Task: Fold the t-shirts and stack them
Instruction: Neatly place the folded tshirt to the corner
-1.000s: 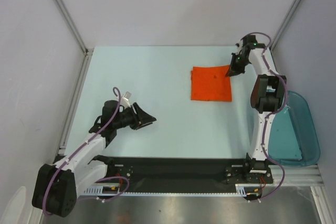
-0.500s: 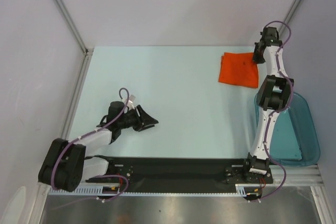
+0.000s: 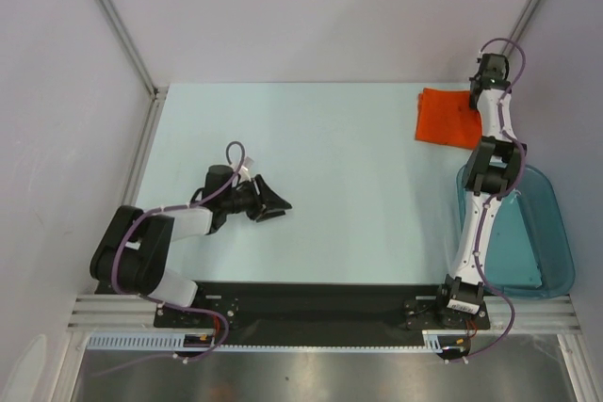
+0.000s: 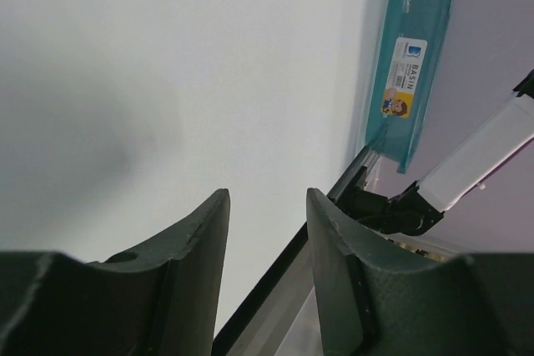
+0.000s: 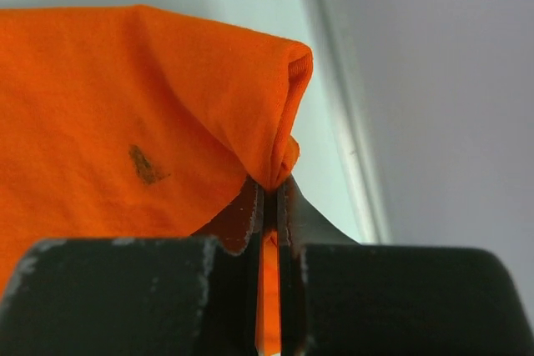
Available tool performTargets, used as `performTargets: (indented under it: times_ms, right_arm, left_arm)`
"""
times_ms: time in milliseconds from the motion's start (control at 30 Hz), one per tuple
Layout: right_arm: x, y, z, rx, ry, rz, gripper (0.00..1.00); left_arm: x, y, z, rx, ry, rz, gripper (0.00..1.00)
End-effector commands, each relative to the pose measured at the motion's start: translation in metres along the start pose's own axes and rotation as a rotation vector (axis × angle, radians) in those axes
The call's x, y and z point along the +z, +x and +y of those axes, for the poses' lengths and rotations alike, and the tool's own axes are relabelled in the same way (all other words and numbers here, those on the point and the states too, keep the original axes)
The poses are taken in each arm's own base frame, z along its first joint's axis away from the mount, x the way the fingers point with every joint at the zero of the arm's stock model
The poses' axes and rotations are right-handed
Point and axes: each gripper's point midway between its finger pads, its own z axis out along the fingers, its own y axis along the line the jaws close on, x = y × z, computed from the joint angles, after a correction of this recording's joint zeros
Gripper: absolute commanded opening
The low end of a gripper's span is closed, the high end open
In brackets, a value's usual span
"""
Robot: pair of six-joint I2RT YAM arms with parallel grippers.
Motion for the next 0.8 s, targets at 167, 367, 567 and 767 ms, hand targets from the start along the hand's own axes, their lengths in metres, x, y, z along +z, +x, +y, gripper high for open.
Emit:
performTargets:
  times_ms: [167,367,567,767]
  right_arm:
    - [0.01,-0.051,-0.042,-0.038,0.167,-0.19,0.0]
    - [0.022,-0.066,-0.04,-0.04,0.168,-0.274,0.0]
    - [0.031,-0.076,-0.04,0.013,0.167,-0.336,0.0]
    - [0.039,-0.081,-0.037,0.053,0.155,-0.378,0.0]
  left_arm:
    - [0.014,-0.018,-0.016,0.065,0.052,0.045,0.47]
    - [0.021,-0.024,-0.016,0.067,0.046,0.069,0.47]
    - [0.026,-0.028,-0.014,0.062,0.035,0.083,0.47]
    - [0.029,-0.032,-0.015,0.06,0.029,0.091,0.47]
